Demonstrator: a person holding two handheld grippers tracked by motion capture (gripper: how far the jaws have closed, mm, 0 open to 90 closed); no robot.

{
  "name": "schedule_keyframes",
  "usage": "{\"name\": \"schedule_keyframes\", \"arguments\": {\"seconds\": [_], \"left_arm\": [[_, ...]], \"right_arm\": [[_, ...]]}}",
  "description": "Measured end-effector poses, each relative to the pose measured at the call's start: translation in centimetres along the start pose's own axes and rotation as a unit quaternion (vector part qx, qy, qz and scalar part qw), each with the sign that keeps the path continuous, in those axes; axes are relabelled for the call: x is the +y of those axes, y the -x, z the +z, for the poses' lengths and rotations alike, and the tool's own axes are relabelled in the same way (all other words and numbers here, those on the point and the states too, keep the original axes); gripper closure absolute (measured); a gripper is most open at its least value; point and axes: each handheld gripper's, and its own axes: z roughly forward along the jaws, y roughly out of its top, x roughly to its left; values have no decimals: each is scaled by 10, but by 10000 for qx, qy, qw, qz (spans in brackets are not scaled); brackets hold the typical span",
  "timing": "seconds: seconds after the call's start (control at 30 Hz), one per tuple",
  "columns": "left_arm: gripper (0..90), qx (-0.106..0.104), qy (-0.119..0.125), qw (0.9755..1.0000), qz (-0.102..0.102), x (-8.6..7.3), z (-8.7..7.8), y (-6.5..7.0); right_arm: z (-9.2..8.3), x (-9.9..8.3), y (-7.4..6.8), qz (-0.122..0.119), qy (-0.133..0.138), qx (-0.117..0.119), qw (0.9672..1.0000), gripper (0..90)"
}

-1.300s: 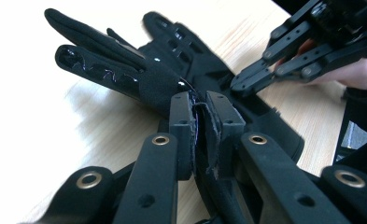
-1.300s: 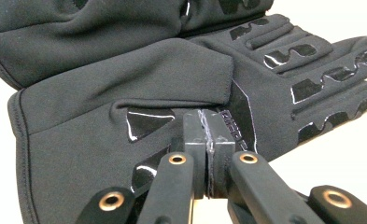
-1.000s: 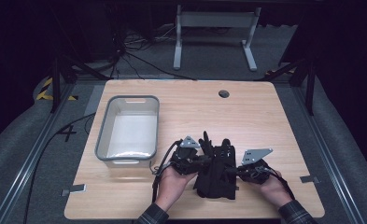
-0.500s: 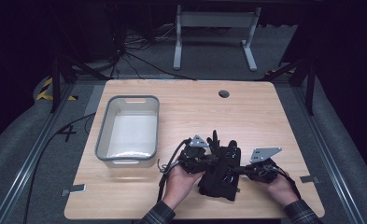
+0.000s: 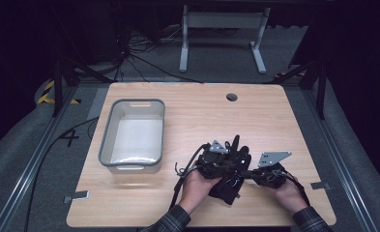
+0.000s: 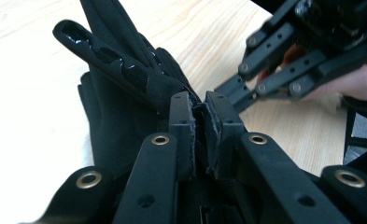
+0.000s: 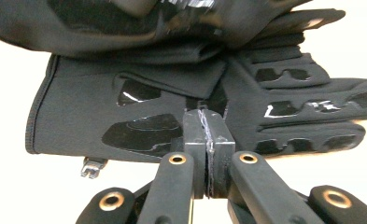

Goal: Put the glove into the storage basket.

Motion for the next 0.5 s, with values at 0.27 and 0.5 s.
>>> {"name": "schedule_keyframes", "arguments": {"seconds": [0.27,0.5], "left_arm": [[719,-65,219,9997,97,4,-4,5],[751,173,242,9995,135,6,-16,-5]], "right_arm": [[-13,-6,5,69,53,-133,9999,900],[-30,-16,11,216,101,-280,9993,900]]}}
